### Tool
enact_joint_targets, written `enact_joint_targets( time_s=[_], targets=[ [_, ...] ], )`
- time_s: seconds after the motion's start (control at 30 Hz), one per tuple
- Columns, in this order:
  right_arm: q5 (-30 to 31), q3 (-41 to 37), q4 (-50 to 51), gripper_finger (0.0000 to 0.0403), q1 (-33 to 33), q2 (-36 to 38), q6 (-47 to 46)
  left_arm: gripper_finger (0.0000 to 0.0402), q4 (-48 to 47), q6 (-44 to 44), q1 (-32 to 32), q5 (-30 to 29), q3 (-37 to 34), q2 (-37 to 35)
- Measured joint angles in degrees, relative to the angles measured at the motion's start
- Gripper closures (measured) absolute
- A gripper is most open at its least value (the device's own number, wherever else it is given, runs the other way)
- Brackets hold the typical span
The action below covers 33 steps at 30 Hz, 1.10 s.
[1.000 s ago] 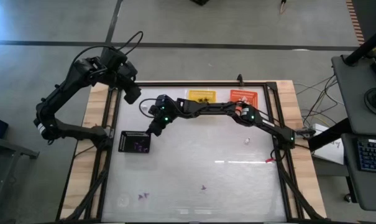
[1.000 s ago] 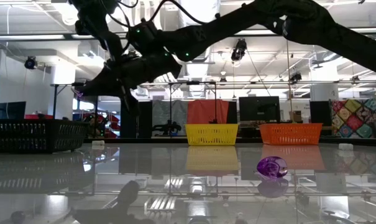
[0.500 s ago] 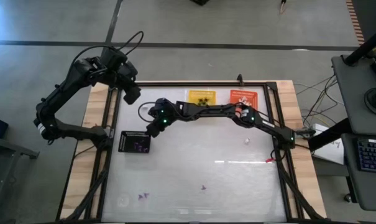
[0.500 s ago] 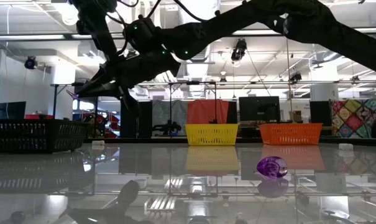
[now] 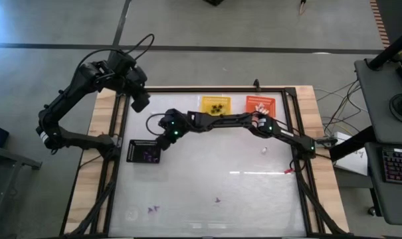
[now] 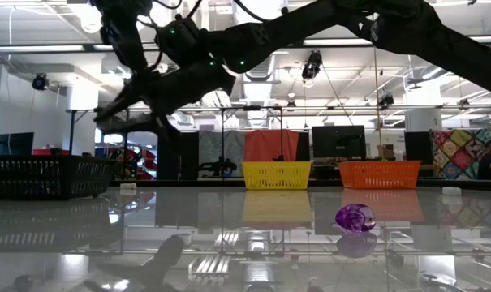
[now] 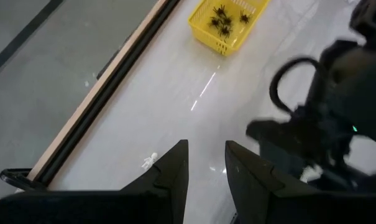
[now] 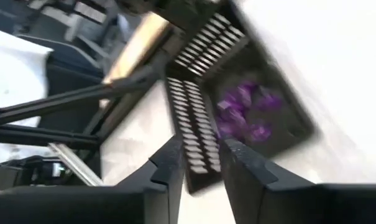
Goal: Sort Halloween decoration
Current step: Put the white skeleton toy into the orange bin
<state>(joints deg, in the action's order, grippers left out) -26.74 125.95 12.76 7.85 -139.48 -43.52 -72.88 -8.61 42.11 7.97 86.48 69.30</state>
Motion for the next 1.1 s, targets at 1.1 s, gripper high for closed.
enact_joint_targets(
  time_s=[1.1],
  targets=[
    [38.9, -0.9, 77.2, 0.0279, -0.3, 16.5, 3.0, 0.0314, -1.5, -8.9, 0.0, 0.5, -10.7, -0.2]
  ],
)
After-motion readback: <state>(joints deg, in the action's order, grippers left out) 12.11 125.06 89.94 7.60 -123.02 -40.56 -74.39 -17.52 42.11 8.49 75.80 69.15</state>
